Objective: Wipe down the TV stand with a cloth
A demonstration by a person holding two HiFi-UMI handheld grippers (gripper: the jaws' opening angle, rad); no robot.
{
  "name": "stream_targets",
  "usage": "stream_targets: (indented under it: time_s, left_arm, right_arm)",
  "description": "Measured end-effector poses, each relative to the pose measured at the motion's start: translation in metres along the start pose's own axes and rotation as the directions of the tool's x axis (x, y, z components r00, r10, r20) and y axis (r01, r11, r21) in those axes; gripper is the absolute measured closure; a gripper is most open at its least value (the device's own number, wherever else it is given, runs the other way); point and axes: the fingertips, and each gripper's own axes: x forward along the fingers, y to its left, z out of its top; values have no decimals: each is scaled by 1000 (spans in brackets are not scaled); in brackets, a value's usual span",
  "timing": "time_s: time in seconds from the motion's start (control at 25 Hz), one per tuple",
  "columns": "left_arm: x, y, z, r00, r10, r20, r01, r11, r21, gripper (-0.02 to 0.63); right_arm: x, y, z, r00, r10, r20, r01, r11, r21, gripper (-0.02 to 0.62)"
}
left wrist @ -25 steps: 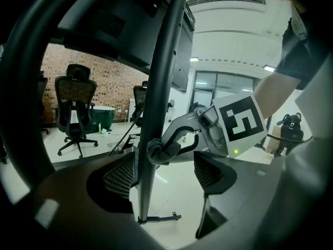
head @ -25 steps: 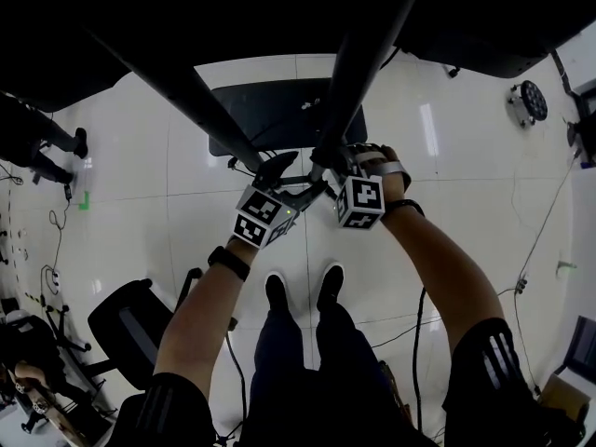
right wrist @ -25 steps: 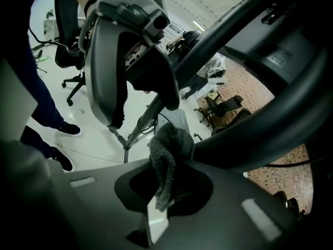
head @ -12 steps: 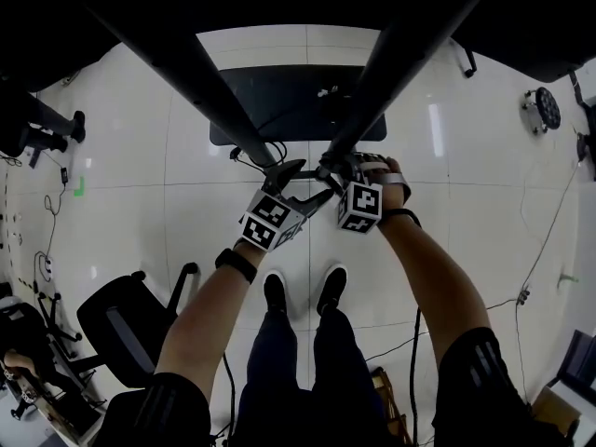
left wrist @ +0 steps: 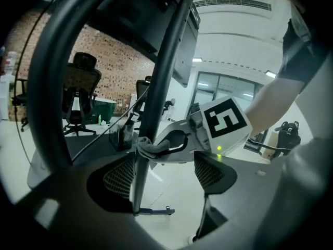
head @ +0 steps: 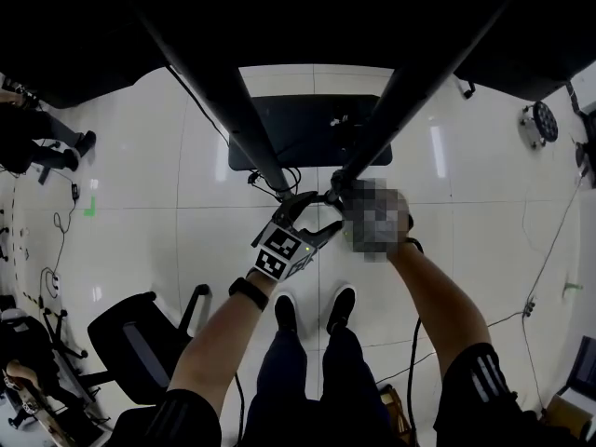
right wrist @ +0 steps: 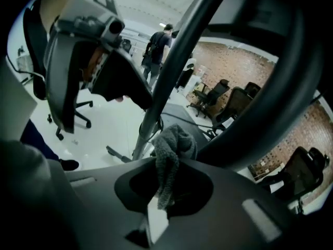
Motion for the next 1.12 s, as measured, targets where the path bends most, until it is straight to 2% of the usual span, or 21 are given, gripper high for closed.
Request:
stream_targets:
  time_s: [0.12,0.28,0.44,0.6,0.76,0.88,1.04,1.12]
  left_arm:
    - [-29,-11,39,998,-3,66,2,1000,19,231]
    - [-81,-40,92,990,-39,135,28,996,83,232]
    - [-139,-69,140,977,-59,206,22,984,178,232]
    - [-194,-100,176,964,-91,248,34,974,224,231]
    - [-242,-129,195,959,-119,258,50,965,259,232]
    - [-274,-148,213,952,-112,286,32,962,271,232]
    - [-308,-180,233,935,-101,339,23,974,226,232]
    - [-319,-197,239,928,-102,359,19,974,226,232]
  right_arm:
    - [-50,-7,43,993,-27,113,12,991,135,572]
    - [-120,1,105,962,-51,268,-16,970,241,574]
    - [-186,16,160,928,-58,368,-54,956,287,574]
    - [-256,16,201,902,-102,419,-38,949,313,574]
    - [-330,15,227,870,-180,459,7,936,353,574]
    - [-383,13,237,839,-246,485,50,923,381,574]
    - [-449,18,244,776,-325,540,43,882,470,574]
    - [-471,26,244,756,-342,558,29,869,493,574]
